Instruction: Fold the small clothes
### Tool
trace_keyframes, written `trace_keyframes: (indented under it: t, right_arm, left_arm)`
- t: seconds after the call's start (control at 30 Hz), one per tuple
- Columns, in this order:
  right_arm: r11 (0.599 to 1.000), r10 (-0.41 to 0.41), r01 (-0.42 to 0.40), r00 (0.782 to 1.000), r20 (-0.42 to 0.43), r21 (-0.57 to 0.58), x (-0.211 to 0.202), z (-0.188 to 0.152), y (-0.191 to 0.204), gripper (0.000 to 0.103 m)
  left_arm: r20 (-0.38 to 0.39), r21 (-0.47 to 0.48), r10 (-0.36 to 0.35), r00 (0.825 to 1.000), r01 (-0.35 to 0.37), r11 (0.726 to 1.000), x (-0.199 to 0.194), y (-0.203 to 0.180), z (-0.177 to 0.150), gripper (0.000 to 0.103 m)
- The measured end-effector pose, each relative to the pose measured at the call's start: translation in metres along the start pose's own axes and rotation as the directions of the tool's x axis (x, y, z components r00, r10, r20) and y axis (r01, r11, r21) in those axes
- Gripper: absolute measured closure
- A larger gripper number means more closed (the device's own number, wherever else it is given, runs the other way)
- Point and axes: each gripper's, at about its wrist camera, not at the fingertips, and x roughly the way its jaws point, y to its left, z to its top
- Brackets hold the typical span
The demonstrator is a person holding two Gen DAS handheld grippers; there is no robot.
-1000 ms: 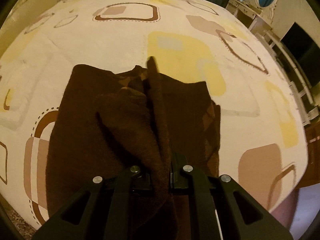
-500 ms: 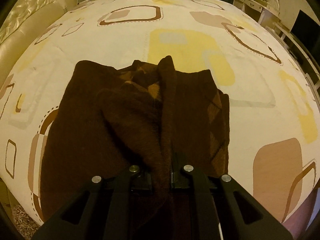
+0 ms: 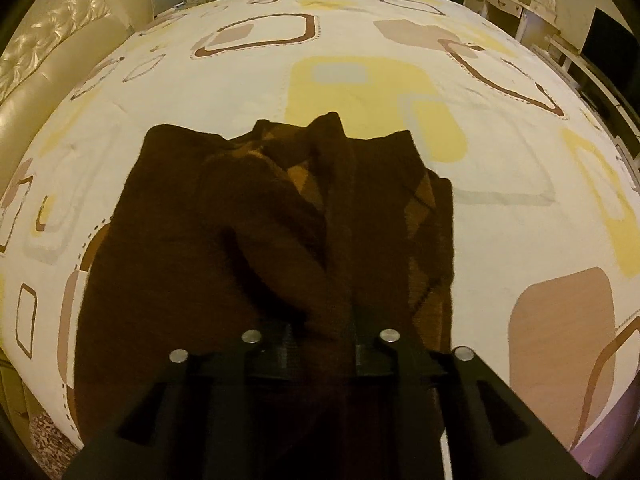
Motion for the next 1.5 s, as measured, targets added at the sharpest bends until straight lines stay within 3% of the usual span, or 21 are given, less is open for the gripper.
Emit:
trace_keyframes:
  t: [0.13, 0.23, 0.33, 0.37, 0.47, 0.6, 0.77, 0.97, 1.2, 1.4, 1.5]
  right_arm:
    - [0.999, 0.024, -0.026, 0.999, 0.035, 0.043, -0.007, 0.000, -0.006, 0.048]
    - [0.998, 0.026, -0.029, 0.998, 0.057, 0.049, -0.010, -0.001, -0.008, 0.048]
    - [0.998, 0.027, -0.030, 0.997, 0.071, 0.051, -0.011, -0.001, -0.009, 0.048]
    - [0.998, 0.024, -0.028, 0.997, 0.076, 0.049, -0.012, 0.000, -0.009, 0.048]
    - [0.999, 0.007, -0.011, 0.996, 0.089, 0.039, -0.015, 0.000, -0.008, 0.047]
    - [0.999, -0.028, 0.026, 0.995, 0.097, 0.022, -0.017, 0.000, -0.004, 0.047]
    - [0.993, -0.105, 0.108, 0.991, 0.086, -0.041, -0.017, 0.005, 0.014, 0.047]
    - [0.998, -0.054, 0.055, 0.997, 0.055, -0.016, 0.008, 0.033, 0.038, 0.042]
    - [0.997, -0.071, 0.071, 0.997, 0.001, 0.019, 0.070, 0.075, 0.044, 0.041]
    - [0.980, -0.199, 0.199, 0.980, -0.025, 0.007, 0.110, 0.093, 0.039, 0.041]
    - [0.978, -0.211, 0.211, 0.977, -0.023, 0.004, 0.115, 0.095, 0.037, 0.041]
  left_arm:
    - [0.008, 0.016, -0.032, 0.999, 0.032, 0.999, -0.006, -0.006, -0.002, 0.071]
    - [0.012, 0.000, -0.166, 0.986, 0.166, 0.986, -0.015, -0.006, -0.004, 0.069]
    - [0.011, -0.043, -0.320, 0.947, 0.320, 0.946, -0.029, -0.001, -0.003, 0.067]
    - [0.022, -0.051, -0.376, 0.926, 0.377, 0.925, -0.038, 0.002, -0.002, 0.067]
    - [0.094, -0.044, -0.440, 0.893, 0.446, 0.894, -0.067, 0.021, 0.001, 0.067]
    - [0.202, -0.037, -0.449, 0.870, 0.465, 0.885, -0.101, 0.074, 0.000, 0.050]
    - [0.245, -0.064, -0.413, 0.877, 0.440, 0.896, -0.099, 0.157, -0.017, 0.043]
    - [0.217, -0.217, -0.401, 0.890, 0.444, 0.869, -0.058, 0.222, -0.057, 0.043]
    - [0.155, -0.266, -0.436, 0.887, 0.462, 0.846, -0.028, 0.228, -0.073, 0.043]
    - [0.165, -0.268, -0.456, 0.875, 0.485, 0.833, -0.023, 0.232, -0.077, 0.038]
    - [0.163, -0.277, -0.463, 0.871, 0.491, 0.826, -0.019, 0.235, -0.079, 0.035]
